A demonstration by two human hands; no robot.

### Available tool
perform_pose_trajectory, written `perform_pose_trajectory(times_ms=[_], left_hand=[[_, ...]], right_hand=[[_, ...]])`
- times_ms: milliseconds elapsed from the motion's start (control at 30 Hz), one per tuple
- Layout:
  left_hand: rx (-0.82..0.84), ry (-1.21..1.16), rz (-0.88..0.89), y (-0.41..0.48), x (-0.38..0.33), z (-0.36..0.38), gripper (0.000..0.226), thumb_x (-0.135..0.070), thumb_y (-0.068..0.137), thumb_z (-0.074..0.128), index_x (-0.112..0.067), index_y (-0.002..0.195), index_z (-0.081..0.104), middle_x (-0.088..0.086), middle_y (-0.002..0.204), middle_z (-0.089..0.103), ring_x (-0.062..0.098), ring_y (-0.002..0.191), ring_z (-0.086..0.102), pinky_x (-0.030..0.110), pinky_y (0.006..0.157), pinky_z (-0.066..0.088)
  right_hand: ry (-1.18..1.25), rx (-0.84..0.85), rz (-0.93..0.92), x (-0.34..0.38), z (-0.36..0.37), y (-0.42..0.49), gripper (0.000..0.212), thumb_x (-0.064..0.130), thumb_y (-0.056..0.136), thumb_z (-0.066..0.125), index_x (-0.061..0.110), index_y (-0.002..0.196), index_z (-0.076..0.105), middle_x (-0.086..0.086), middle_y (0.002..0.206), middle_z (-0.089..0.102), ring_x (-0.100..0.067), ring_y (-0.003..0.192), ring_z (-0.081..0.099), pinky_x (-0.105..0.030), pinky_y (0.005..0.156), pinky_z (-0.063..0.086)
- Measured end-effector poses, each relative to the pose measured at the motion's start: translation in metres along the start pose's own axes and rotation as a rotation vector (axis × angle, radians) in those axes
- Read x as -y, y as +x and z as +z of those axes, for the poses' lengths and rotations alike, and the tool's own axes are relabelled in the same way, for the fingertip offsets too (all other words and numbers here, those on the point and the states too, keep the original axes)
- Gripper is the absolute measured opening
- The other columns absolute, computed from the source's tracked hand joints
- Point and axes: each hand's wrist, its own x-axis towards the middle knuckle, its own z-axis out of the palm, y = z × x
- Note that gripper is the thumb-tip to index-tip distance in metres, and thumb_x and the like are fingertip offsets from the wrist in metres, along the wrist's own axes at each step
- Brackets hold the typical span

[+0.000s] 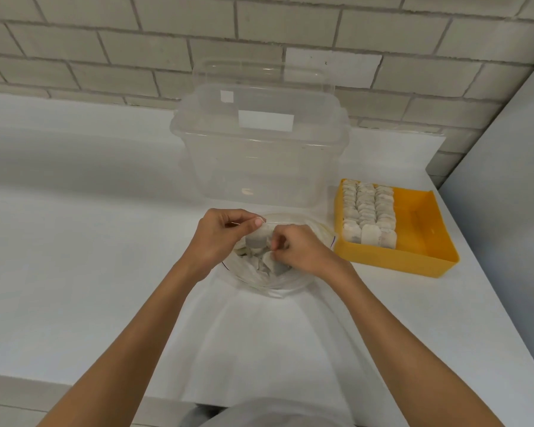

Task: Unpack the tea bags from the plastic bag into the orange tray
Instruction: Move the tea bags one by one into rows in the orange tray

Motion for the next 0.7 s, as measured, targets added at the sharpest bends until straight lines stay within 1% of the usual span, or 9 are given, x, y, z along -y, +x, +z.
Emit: perform_pose_trajectory(times_ms=[33, 100, 200, 300, 367, 433, 533, 633, 700], left_hand=[[-0.001, 0.004, -0.002, 0.0, 0.0, -0.001, 0.015, -0.026, 0.085, 0.07, -0.017, 0.095, 0.076, -0.007, 0.094, 0.075, -0.004, 0.086, 0.065, 0.01, 0.072, 0.047], [0.002, 0.013, -0.008, 0.0, -0.001, -0.002, 0.015, -0.028, 0.086, 0.069, -0.018, 0.095, 0.076, -0.007, 0.094, 0.074, -0.002, 0.086, 0.064, 0.015, 0.076, 0.048], [0.008, 0.037, -0.003, 0.002, -0.003, -0.002, 0.014, -0.028, 0.087, 0.068, -0.02, 0.095, 0.076, -0.006, 0.093, 0.074, 0.004, 0.087, 0.064, 0.024, 0.078, 0.05], [0.018, 0.045, 0.009, 0.004, -0.007, -0.002, 0.013, -0.026, 0.088, 0.067, -0.019, 0.096, 0.076, -0.006, 0.092, 0.074, 0.004, 0.084, 0.063, 0.022, 0.073, 0.05], [0.003, 0.051, 0.021, 0.006, -0.009, -0.001, 0.011, -0.023, 0.088, 0.067, -0.019, 0.097, 0.074, 0.0, 0.088, 0.072, 0.007, 0.08, 0.062, 0.023, 0.072, 0.05], [-0.018, 0.065, 0.022, 0.008, -0.011, 0.001, 0.009, -0.018, 0.089, 0.066, -0.02, 0.097, 0.07, 0.007, 0.082, 0.07, 0.012, 0.077, 0.061, 0.024, 0.071, 0.052], [-0.012, 0.068, 0.024, 0.01, -0.015, 0.004, 0.009, -0.009, 0.09, 0.061, -0.017, 0.09, 0.064, 0.007, 0.077, 0.066, 0.014, 0.075, 0.059, 0.026, 0.071, 0.053], [0.03, 0.061, 0.039, 0.01, -0.022, 0.011, 0.015, -0.005, 0.089, 0.059, -0.016, 0.084, 0.069, 0.004, 0.086, 0.07, 0.014, 0.08, 0.062, 0.029, 0.077, 0.055], [0.072, 0.018, 0.041, 0.009, -0.028, 0.017, 0.01, -0.009, 0.088, 0.064, -0.015, 0.089, 0.073, -0.001, 0.092, 0.073, 0.013, 0.088, 0.065, 0.027, 0.081, 0.054]], right_hand=[[0.067, -0.021, 0.022, 0.001, -0.005, -0.001, 0.011, 0.004, 0.078, 0.067, 0.014, 0.082, 0.064, 0.003, 0.079, 0.061, -0.012, 0.072, 0.058, -0.011, 0.06, 0.042], [0.188, -0.051, 0.053, 0.001, -0.017, -0.003, 0.013, 0.003, 0.077, 0.068, 0.015, 0.083, 0.064, 0.001, 0.072, 0.064, -0.01, 0.061, 0.059, -0.014, 0.057, 0.045], [0.303, -0.065, 0.055, 0.0, -0.032, -0.007, 0.018, 0.004, 0.079, 0.067, 0.016, 0.092, 0.068, 0.0, 0.067, 0.066, -0.01, 0.057, 0.06, -0.018, 0.055, 0.048], [0.401, -0.092, 0.064, 0.001, -0.046, -0.011, 0.015, 0.002, 0.082, 0.065, 0.011, 0.092, 0.073, -0.001, 0.06, 0.062, -0.012, 0.056, 0.058, -0.021, 0.054, 0.05], [0.513, -0.127, 0.107, 0.003, -0.055, -0.015, 0.011, 0.001, 0.085, 0.064, 0.007, 0.091, 0.072, -0.005, 0.061, 0.062, -0.012, 0.054, 0.058, -0.021, 0.054, 0.051], [0.69, -0.166, 0.157, 0.006, -0.063, -0.018, 0.01, -0.003, 0.087, 0.06, 0.002, 0.091, 0.067, -0.009, 0.064, 0.061, -0.012, 0.053, 0.059, -0.021, 0.052, 0.052], [1.034, -0.215, 0.24, 0.009, -0.071, -0.022, 0.013, -0.007, 0.089, 0.054, 0.004, 0.088, 0.059, -0.008, 0.068, 0.06, -0.014, 0.056, 0.064, -0.022, 0.053, 0.055], [1.371, -0.222, 0.317, 0.009, -0.071, -0.026, 0.014, -0.008, 0.089, 0.051, 0.004, 0.085, 0.057, -0.008, 0.068, 0.067, -0.016, 0.063, 0.07, -0.022, 0.054, 0.056], [1.508, -0.173, 0.339, 0.008, -0.066, -0.028, 0.011, -0.007, 0.089, 0.052, 0.002, 0.087, 0.058, -0.013, 0.08, 0.07, -0.016, 0.071, 0.072, -0.021, 0.056, 0.056]])
